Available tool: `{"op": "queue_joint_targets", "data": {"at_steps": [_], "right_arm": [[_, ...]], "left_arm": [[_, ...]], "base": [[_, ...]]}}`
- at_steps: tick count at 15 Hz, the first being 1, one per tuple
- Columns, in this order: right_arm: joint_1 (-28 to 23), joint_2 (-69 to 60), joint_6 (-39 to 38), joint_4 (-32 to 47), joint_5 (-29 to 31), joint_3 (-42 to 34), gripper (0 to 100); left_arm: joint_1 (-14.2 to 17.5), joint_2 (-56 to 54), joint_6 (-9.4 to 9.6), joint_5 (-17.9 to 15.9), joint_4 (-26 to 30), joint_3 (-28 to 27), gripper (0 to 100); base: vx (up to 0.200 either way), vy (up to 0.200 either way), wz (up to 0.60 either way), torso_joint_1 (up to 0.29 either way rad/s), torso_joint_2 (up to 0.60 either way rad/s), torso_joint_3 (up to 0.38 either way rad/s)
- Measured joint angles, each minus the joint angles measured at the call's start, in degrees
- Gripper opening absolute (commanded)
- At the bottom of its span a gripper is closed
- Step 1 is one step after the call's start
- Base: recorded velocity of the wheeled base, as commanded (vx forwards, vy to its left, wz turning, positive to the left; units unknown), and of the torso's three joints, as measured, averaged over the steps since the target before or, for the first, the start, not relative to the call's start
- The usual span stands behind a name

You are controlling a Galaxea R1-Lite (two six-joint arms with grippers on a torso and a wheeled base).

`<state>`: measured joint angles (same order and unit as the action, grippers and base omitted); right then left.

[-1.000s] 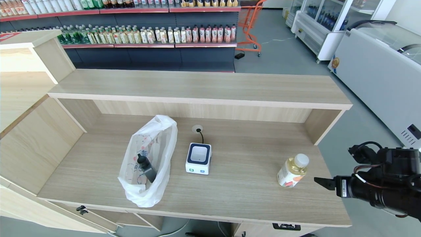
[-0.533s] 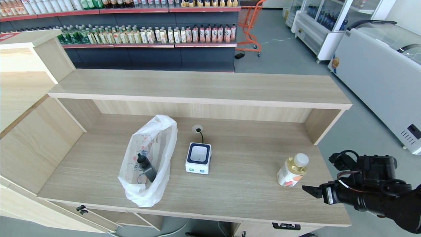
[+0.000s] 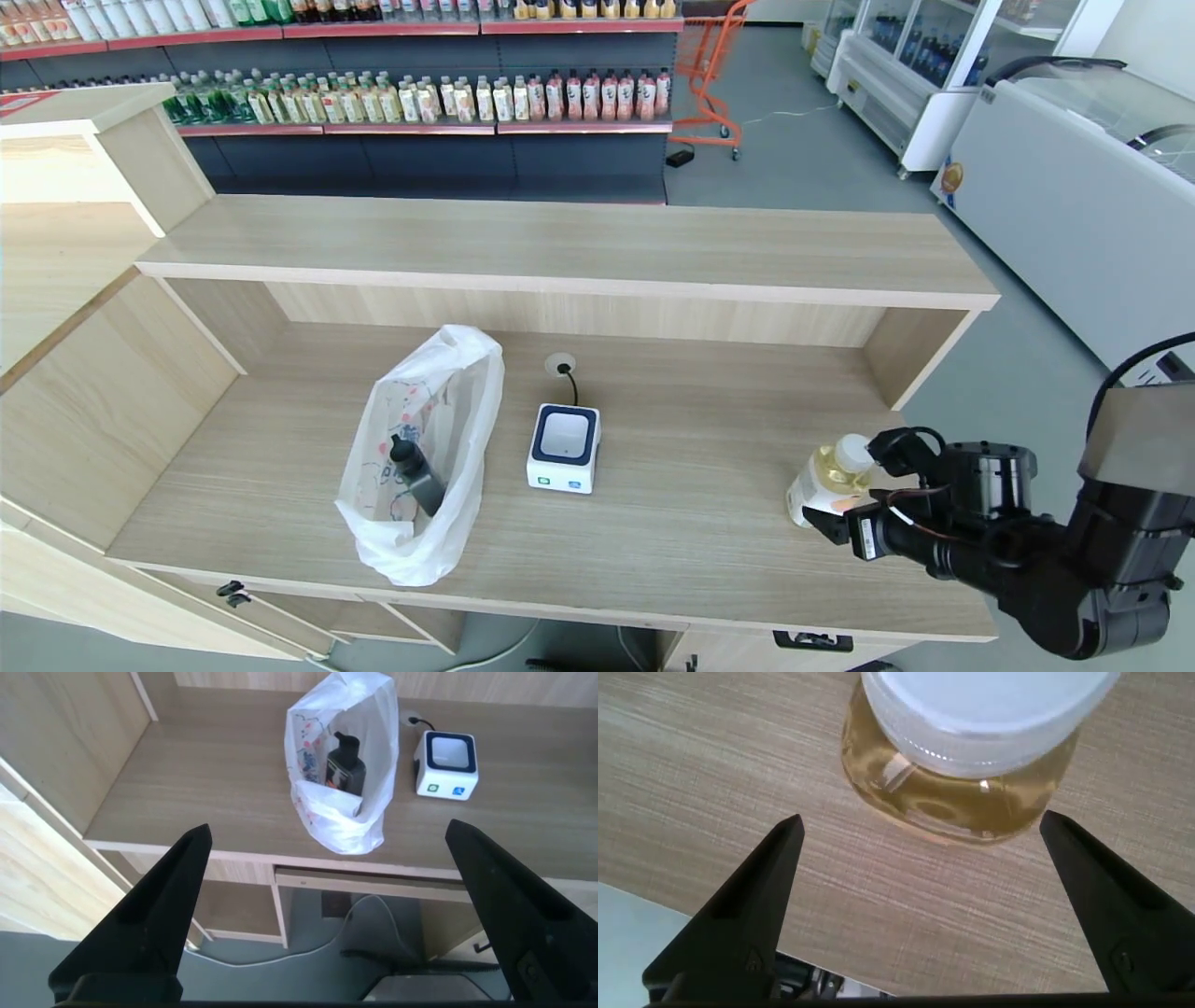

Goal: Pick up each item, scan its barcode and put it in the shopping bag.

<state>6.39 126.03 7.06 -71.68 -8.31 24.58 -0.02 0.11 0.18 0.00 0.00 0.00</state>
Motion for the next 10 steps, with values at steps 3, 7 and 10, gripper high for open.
{"op": "queue_joint_targets", "data": {"at_steps": [3, 7, 10], "right_arm": [[2.3, 4.0, -0.1, -3.9, 1.2, 3.2, 100], [4.5, 7.8, 0.0, -5.1, 2.4, 7.2, 100], [5.3, 9.9, 0.4, -7.9, 2.5, 10.1, 100]], "left_arm": [[0.0, 0.0, 0.00, 0.0, 0.0, 0.0, 100], [0.0, 0.0, -0.02, 0.0, 0.0, 0.0, 100], [0.0, 0.0, -0.02, 0.0, 0.0, 0.0, 100]], "base": [[0.000, 0.000, 0.00, 0.000, 0.00, 0.000], [0.000, 0.000, 0.00, 0.000, 0.00, 0.000], [0.000, 0.000, 0.00, 0.000, 0.00, 0.000]]}}
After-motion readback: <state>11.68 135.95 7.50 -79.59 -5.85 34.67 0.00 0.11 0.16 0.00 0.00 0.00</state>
